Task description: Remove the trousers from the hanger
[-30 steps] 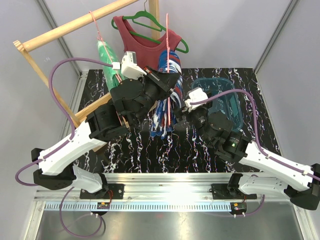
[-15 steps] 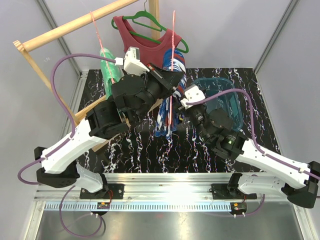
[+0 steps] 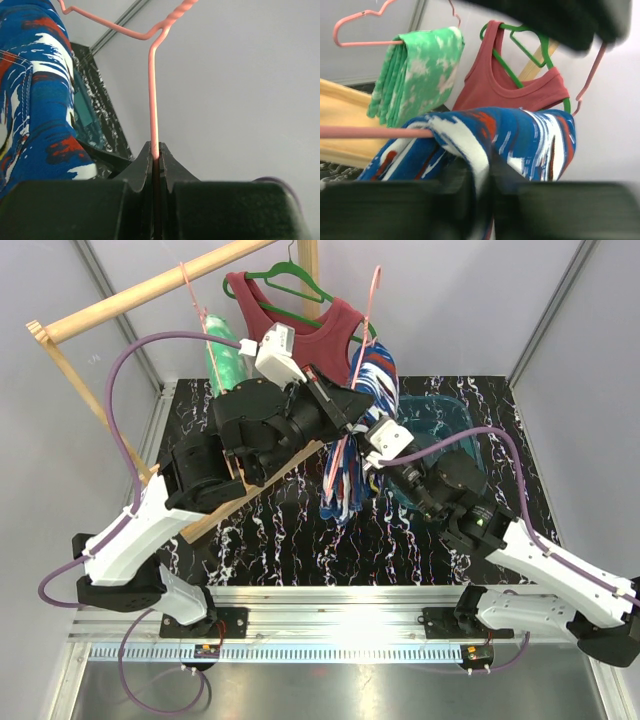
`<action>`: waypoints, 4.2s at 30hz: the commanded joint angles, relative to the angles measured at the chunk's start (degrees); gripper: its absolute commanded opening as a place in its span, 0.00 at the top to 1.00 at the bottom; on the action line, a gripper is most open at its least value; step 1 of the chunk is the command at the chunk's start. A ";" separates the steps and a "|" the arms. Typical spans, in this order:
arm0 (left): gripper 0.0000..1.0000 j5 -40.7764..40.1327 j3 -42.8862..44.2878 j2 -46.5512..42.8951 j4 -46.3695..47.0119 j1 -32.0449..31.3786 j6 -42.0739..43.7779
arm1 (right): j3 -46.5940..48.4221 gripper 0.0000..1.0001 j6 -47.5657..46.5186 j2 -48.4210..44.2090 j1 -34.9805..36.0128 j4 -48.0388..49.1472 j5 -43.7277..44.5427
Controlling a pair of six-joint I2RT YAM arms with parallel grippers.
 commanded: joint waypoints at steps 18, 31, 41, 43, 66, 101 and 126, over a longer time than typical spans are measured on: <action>1.00 -14.70 -23.67 -17.54 8.90 0.58 -1.63 | 12.03 1.00 2.39 4.12 -6.05 8.95 20.22; 1.00 -10.04 -36.75 -18.50 8.64 0.49 -4.35 | 27.76 1.00 15.31 9.04 -19.32 -1.67 23.83; 1.00 -14.08 -48.80 -20.35 6.37 0.58 -6.46 | 42.79 1.00 14.53 13.69 -22.93 -13.64 28.12; 1.00 -14.43 -50.12 -20.26 5.74 0.58 -6.37 | 43.50 1.00 14.35 13.78 -23.90 -14.95 30.06; 1.00 -6.71 -52.23 -16.04 5.74 7.87 -3.30 | 42.11 1.00 17.19 7.19 -27.51 -22.54 32.07; 1.00 -9.95 -60.58 -34.15 -2.35 -4.08 1.63 | 0.34 1.00 4.95 12.98 -31.37 2.62 49.58; 1.00 -11.36 -61.37 -38.45 -5.69 -4.08 0.49 | 34.61 1.00 33.32 58.24 -30.06 -33.14 45.63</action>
